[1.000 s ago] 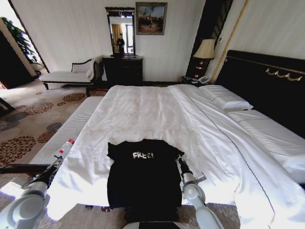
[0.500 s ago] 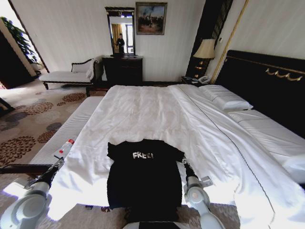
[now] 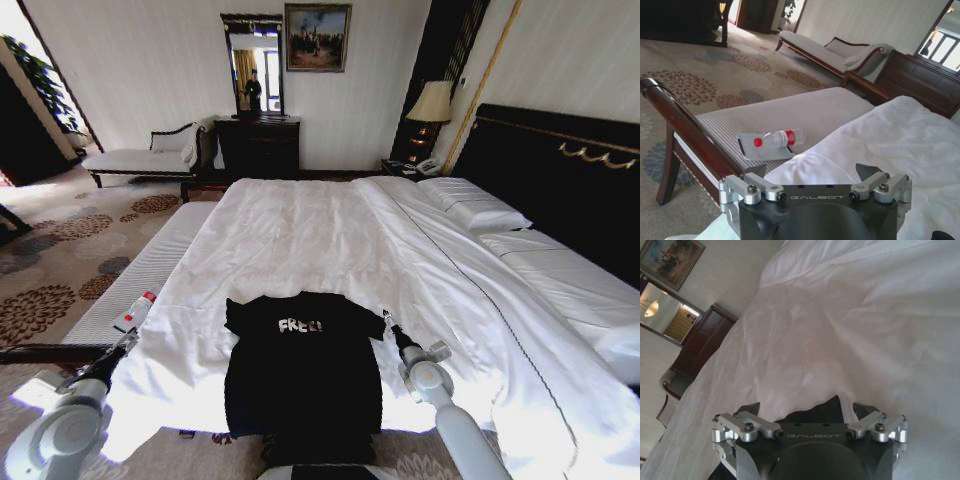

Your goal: Fold the clothes on the bed.

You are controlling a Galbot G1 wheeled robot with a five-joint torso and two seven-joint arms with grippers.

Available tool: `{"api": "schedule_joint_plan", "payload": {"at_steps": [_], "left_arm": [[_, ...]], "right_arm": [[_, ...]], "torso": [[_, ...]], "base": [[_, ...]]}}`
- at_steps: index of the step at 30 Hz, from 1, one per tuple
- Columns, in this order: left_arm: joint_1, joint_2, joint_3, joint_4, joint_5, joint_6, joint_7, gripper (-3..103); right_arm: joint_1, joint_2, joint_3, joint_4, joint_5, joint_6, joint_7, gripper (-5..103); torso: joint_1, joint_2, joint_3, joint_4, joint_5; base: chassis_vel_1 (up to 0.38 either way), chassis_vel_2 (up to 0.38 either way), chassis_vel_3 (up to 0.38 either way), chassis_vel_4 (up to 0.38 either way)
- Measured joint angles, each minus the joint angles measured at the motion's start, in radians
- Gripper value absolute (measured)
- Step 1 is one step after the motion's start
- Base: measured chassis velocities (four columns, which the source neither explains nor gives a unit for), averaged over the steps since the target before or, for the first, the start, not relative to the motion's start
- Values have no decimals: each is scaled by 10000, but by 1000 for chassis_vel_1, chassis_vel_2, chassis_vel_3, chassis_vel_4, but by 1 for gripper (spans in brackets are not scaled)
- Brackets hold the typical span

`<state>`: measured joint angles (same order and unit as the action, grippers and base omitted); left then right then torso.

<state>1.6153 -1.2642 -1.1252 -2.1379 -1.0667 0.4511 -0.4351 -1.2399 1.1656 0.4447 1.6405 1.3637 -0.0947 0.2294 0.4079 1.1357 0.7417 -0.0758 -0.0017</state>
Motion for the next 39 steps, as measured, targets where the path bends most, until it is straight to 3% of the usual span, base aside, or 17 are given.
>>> {"api": "schedule_joint_plan", "payload": {"at_steps": [12, 14, 17, 22, 25, 29, 32, 38, 39], "left_arm": [[82, -192, 27, -10, 101, -13, 6, 100], [70, -229, 101, -33, 178, -18, 5, 100], [63, -254, 147, -58, 229, -22, 2, 100], [58, -261, 166, -67, 277, -45, -6, 100], [64, -260, 166, -67, 303, -53, -8, 100], [72, -244, 165, -67, 319, -75, -11, 100], [76, -228, 152, -66, 319, -85, -11, 100], [93, -201, 126, -22, 319, -132, -11, 100], [92, -197, 126, -13, 319, -138, -11, 100]], "right_arm": [[373, -41, -192, -1082, -358, -35, -417, 101], [493, -46, -212, -1313, -370, -16, -505, 92], [548, -43, -221, -1420, -383, 15, -581, 87], [587, 6, -234, -1512, -426, 139, -741, 65], [587, 30, -238, -1508, -456, 197, -835, 60], [535, 34, -247, -1402, -576, 259, -966, 38], [520, 21, -248, -1345, -618, 291, -997, 33], [437, -30, -248, -1106, -670, 305, -1027, 6], [429, -43, -249, -1086, -688, 305, -1045, 6]], "torso": [[-2, 0, -1, 1, -1], [-1, 1, -2, 0, -2], [-1, 1, -1, 0, -2], [-1, 0, -1, 0, 0], [-1, 1, -1, 1, 0], [-1, 1, -1, 2, 0], [-1, 0, -1, 1, -1], [-1, 0, -1, 1, -2], [-1, 1, -1, 1, -2]], "base": [[0, 0, 0, 0], [0, 0, 0, 0], [0, 0, 0, 0], [0, 0, 0, 0], [0, 0, 0, 0], [0, 0, 0, 0], [0, 0, 0, 0], [0, 0, 0, 0], [0, 0, 0, 0]]}}
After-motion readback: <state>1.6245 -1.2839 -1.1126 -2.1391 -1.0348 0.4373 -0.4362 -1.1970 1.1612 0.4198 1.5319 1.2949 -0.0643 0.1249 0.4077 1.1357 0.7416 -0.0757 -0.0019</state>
